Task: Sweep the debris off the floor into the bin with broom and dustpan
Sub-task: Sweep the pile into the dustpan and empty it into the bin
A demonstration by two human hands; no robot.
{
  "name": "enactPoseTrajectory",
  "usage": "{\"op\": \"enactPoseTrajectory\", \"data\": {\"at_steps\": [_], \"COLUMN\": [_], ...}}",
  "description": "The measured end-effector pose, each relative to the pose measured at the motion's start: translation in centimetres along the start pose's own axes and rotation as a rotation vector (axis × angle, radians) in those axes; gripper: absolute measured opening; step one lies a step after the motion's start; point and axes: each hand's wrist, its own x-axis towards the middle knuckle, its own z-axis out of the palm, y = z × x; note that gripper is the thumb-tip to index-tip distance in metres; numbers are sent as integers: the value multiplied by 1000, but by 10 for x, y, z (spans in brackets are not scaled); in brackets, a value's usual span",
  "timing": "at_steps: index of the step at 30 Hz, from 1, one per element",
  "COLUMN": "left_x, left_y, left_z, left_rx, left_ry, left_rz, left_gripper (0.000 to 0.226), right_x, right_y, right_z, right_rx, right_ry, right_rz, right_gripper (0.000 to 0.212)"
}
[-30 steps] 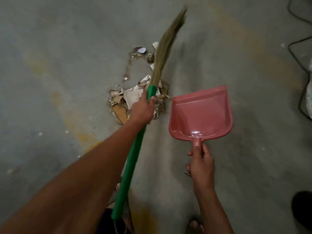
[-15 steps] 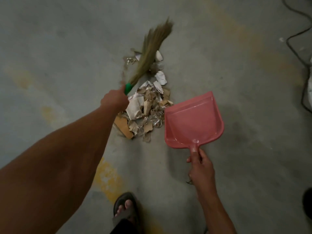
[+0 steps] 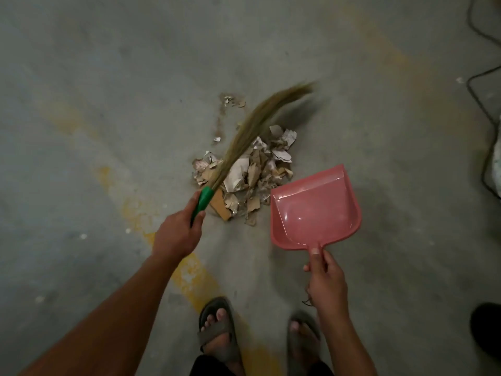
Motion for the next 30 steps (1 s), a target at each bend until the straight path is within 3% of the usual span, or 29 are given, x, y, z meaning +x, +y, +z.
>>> {"op": "enactPoseTrajectory", "data": {"at_steps": [9, 14, 21, 25, 30], "left_x": [124, 168, 86, 15, -35], "left_y": [26, 14, -38, -52, -43], "left_z": [-12, -7, 25, 39, 44], "left_rx": [-30, 58, 284, 178, -20], "left_ry": [136, -32, -141, -125, 55], "left_rz": [-284, -329, -253, -157, -181], "left_gripper": [60, 71, 61, 64, 63], "right_x": [17, 52, 59, 48, 36], "right_y": [-1, -13, -4, 6, 16], "right_z": [20, 13, 14, 20, 25], "right_rx": [0, 34, 3, -31, -40], "right_ry": [-81, -77, -97, -94, -119], "right_rz": [-32, -46, -35, -20, -29], "right_gripper": [39, 27, 42, 51, 41]}}
